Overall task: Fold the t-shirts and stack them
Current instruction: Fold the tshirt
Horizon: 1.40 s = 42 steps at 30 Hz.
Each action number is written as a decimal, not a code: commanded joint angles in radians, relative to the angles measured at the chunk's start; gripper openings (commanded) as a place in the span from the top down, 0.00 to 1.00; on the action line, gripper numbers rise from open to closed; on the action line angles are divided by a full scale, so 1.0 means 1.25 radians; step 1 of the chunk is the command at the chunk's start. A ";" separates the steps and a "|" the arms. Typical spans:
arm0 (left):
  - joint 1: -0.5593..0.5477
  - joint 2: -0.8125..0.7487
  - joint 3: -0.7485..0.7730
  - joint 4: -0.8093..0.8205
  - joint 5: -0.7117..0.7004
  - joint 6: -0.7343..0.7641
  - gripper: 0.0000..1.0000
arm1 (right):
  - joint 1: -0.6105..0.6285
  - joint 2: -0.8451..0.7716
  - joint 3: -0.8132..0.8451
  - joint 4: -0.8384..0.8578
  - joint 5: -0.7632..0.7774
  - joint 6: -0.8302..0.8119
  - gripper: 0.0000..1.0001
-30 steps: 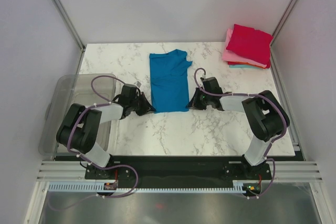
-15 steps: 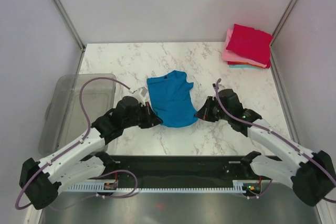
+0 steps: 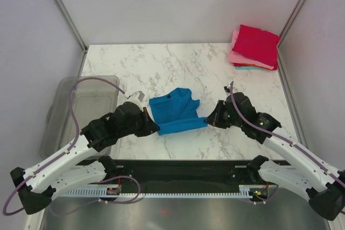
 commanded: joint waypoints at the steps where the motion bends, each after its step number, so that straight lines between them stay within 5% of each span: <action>1: 0.005 0.032 0.084 -0.104 -0.124 0.031 0.98 | -0.004 0.064 0.087 -0.028 0.110 -0.043 1.00; 25: 0.414 0.422 0.240 0.042 0.112 0.311 0.98 | -0.124 0.549 0.410 0.091 0.039 -0.202 1.00; 37: 0.514 0.773 0.438 0.025 0.173 0.370 0.97 | -0.183 0.832 0.571 0.122 -0.057 -0.241 1.00; 38: 0.524 0.788 0.446 0.020 0.181 0.365 0.93 | -0.187 0.851 0.597 0.123 -0.064 -0.246 0.97; 39: 0.538 0.822 0.453 0.020 0.191 0.366 0.77 | -0.193 0.881 0.608 0.120 -0.066 -0.250 0.91; 40: 0.543 0.837 0.481 0.015 0.200 0.375 0.73 | -0.198 0.893 0.619 0.120 -0.075 -0.251 0.67; 42: 0.554 0.859 0.511 -0.021 0.201 0.385 0.61 | -0.218 0.910 0.646 0.120 -0.091 -0.262 0.41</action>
